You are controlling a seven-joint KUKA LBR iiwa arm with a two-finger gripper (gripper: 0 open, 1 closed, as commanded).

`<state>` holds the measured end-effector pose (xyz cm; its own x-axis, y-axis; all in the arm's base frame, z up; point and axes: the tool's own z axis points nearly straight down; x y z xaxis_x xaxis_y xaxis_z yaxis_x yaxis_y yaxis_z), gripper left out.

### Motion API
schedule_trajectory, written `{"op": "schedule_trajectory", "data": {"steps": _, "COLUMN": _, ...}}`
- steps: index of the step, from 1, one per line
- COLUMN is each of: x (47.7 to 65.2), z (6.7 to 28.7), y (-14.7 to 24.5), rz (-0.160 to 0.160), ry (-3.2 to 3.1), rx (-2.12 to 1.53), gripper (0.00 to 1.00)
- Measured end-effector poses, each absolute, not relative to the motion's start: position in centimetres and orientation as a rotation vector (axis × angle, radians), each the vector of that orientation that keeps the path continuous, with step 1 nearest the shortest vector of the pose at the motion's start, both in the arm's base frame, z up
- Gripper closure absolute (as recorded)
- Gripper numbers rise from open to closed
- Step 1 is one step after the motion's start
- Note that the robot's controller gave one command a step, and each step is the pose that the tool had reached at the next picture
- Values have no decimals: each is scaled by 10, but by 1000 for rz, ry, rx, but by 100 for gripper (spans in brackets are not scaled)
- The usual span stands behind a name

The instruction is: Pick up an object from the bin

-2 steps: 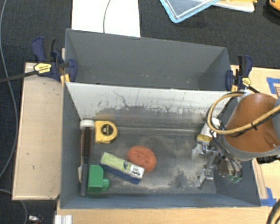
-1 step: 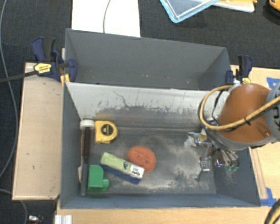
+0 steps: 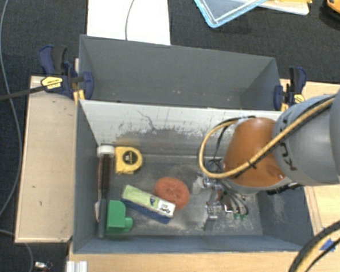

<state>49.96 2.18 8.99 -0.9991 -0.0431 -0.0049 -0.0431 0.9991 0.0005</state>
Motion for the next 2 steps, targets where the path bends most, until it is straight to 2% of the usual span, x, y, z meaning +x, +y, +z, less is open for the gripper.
{"op": "schedule_trajectory", "data": {"steps": 1, "x": 537, "z": 75, "y": 23, "rz": -10, "ry": 3100, "rx": -345, "gripper": 0}}
{"op": "schedule_trajectory", "data": {"steps": 2, "x": 562, "z": 72, "y": 79, "rz": 0, "ry": 3108, "rx": -371, "gripper": 0}}
